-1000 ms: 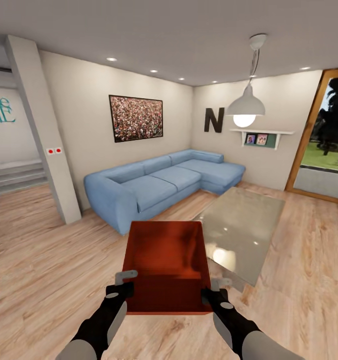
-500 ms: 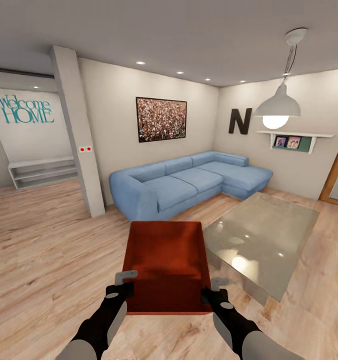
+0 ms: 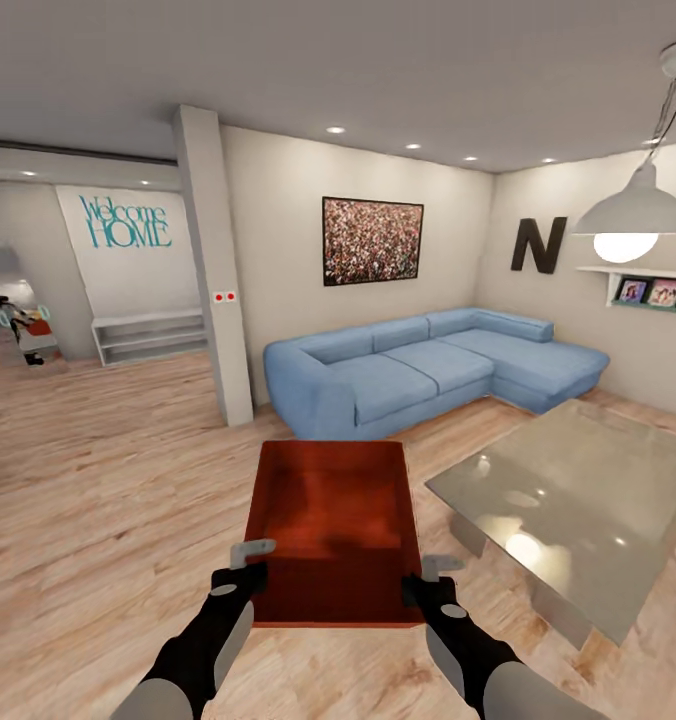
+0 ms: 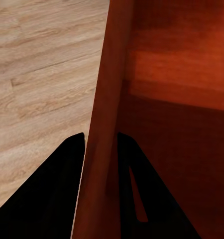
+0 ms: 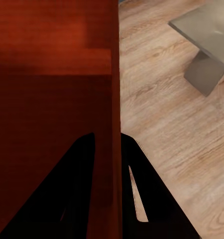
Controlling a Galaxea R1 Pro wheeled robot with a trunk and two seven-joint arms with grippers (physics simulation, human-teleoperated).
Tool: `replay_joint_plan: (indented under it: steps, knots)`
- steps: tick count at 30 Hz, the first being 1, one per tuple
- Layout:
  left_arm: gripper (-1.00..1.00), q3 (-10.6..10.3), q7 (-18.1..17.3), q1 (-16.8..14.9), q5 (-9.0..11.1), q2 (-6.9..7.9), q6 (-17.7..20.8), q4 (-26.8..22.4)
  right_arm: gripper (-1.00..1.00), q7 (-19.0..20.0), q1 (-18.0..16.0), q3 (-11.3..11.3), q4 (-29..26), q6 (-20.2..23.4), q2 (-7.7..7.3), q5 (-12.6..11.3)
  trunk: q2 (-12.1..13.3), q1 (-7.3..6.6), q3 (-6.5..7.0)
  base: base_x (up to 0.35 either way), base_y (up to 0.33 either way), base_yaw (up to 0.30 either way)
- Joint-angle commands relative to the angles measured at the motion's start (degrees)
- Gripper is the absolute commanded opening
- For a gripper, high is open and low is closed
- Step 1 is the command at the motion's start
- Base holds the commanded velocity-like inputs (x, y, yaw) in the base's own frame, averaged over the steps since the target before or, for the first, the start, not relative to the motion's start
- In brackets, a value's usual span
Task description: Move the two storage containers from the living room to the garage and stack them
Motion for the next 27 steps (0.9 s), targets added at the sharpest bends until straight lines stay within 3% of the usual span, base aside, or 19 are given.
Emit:
replay_joint_plan:
  steps: [1, 27]
  knots:
    - [-1.00, 1.2, 0.6, 0.0, 0.9, 0.35, 0.3, 0.0, -1.00, -0.3, 0.0, 0.4, -0.2, -0.2, -0.53, -0.1, 0.0, 0.02, 0.00, 0.000, 0.000, 0.300]
    - [-1.00, 1.2, 0.6, 0.0, 0.9, 0.35, 0.3, -0.1, -1.00, -0.3, 0.0, 0.4, -0.2, -0.2, -0.53, -0.1, 0.0, 0.02, 0.56, 0.000, 0.000, 0.300]
